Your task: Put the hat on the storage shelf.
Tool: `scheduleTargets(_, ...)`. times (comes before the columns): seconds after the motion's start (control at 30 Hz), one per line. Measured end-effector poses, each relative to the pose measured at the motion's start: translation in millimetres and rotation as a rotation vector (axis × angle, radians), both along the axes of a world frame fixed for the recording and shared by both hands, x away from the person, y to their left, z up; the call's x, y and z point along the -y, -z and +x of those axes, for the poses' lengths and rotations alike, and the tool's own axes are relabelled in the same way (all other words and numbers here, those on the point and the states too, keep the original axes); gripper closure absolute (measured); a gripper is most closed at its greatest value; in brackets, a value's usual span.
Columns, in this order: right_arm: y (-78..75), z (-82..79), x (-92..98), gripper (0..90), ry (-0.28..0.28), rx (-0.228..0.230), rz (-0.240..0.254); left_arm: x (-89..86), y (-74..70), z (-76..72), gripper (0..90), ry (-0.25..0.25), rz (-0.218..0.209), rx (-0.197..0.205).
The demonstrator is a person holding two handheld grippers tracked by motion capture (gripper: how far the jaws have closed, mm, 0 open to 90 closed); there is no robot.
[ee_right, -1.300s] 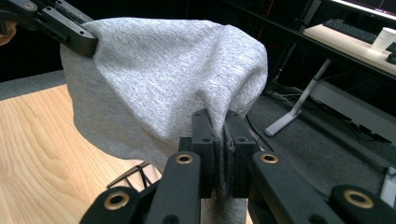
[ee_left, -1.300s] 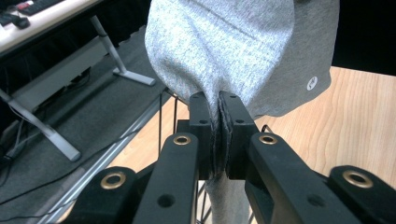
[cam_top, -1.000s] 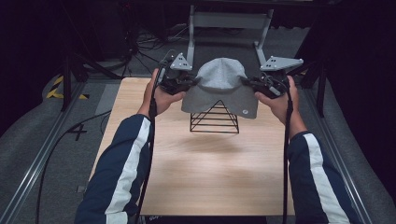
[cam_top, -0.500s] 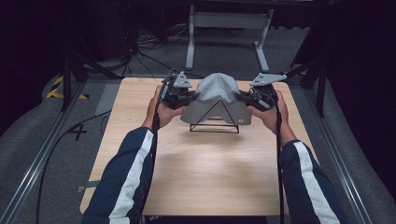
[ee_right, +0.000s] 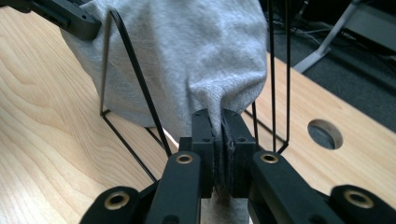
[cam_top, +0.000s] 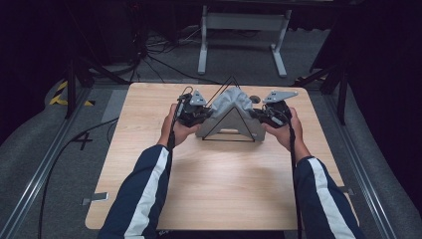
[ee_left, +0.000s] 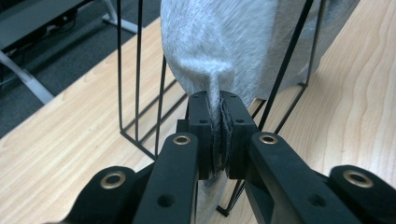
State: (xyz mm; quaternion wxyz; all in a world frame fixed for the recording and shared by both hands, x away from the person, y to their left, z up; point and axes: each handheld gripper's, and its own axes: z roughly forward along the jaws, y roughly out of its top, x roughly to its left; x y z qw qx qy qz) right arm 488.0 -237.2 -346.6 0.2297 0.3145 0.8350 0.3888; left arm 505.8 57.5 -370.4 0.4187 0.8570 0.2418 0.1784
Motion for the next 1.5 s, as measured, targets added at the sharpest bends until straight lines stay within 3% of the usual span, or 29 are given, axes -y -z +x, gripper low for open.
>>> scheduleTargets(0.23, 21.2, 5.2, -2.9, 85.5, 0.011, -0.034, -0.03, 2.1, 19.5, 2.9, 84.6, -0.011, 0.021, -0.034)
scheduleTargets(0.67, 44.3, 11.6, 2.7, 85.4, 0.047, -0.069, -0.004, 7.7, 37.7, 6.1, 84.7, -0.011, 0.035, -0.068)
scheduleTargets(1.07, 43.9, 5.8, 3.0, 79.9, 0.046, -0.061, -0.017, -5.7, 29.7, 1.2, 83.4, -0.027, 0.037, -0.049)
scheduleTargets(1.23, 36.1, 0.2, 7.8, 75.1, 0.051, -0.043, -0.02, -16.5, 18.9, -6.5, 80.1, -0.039, 0.062, -0.007)
scheduleTargets(1.43, 26.0, -10.7, 16.0, 71.6, 0.052, -0.028, -0.017, -33.1, 12.7, -16.6, 77.2, -0.042, 0.048, -0.002)
scheduleTargets(1.5, 23.8, -13.8, 18.4, 71.4, 0.053, -0.026, -0.008, -39.6, 11.5, -22.9, 76.9, -0.037, 0.064, 0.006)
